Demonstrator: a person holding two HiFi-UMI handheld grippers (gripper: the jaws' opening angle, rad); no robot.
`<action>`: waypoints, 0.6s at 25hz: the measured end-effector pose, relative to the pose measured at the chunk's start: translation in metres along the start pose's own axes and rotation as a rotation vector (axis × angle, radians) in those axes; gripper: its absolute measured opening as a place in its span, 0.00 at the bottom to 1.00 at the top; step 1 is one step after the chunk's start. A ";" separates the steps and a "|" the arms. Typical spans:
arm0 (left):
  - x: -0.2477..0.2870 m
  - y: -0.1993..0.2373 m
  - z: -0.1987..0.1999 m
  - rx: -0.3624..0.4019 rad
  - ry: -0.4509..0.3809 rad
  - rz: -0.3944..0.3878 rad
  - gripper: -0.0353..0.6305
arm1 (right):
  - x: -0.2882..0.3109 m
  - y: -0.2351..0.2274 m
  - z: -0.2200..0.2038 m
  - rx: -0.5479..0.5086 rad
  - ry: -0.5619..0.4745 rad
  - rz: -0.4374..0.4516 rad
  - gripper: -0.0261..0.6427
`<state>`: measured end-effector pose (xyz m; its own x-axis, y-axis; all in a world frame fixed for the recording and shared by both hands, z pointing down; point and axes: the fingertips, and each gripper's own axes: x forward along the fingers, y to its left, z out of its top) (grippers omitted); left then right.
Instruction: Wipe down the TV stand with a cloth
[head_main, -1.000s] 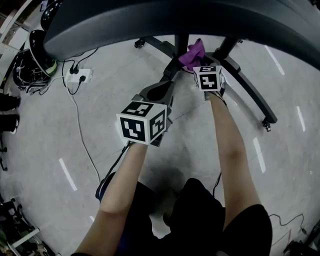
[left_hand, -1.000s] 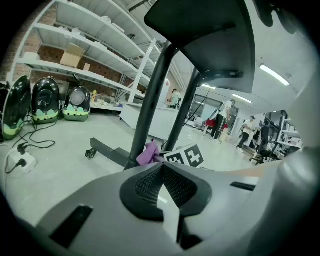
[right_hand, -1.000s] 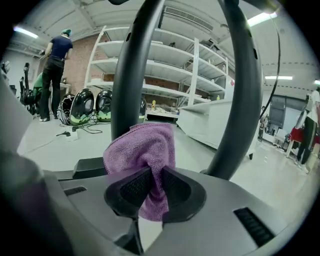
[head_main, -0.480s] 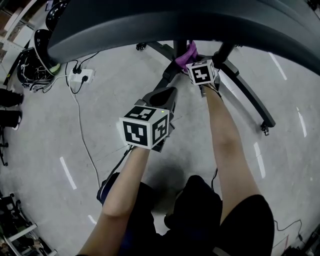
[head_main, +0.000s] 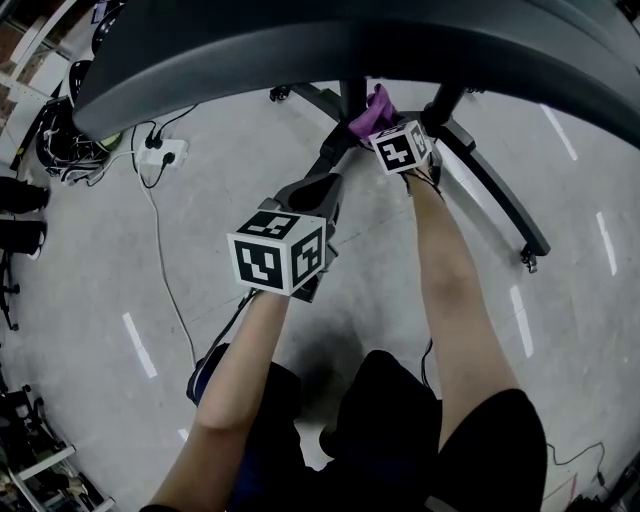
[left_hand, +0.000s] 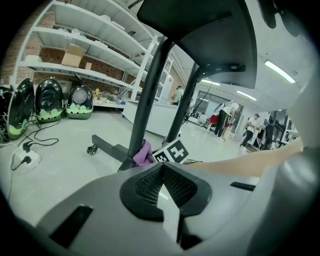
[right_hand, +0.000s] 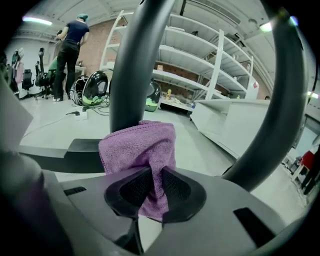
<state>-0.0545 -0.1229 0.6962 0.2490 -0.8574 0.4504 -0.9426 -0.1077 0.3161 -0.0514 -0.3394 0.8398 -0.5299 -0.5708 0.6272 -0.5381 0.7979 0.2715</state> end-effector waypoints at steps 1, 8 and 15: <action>0.002 -0.003 -0.002 -0.003 0.004 -0.007 0.06 | -0.001 -0.004 -0.004 -0.014 0.008 -0.012 0.15; 0.015 -0.019 -0.015 0.012 0.037 -0.041 0.06 | -0.008 -0.039 -0.025 -0.009 0.083 -0.104 0.15; 0.016 -0.022 -0.016 0.020 0.038 -0.040 0.06 | -0.014 -0.060 -0.043 0.029 0.119 -0.179 0.15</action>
<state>-0.0261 -0.1263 0.7097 0.2942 -0.8327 0.4691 -0.9359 -0.1516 0.3179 0.0163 -0.3708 0.8469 -0.3437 -0.6748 0.6531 -0.6363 0.6788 0.3665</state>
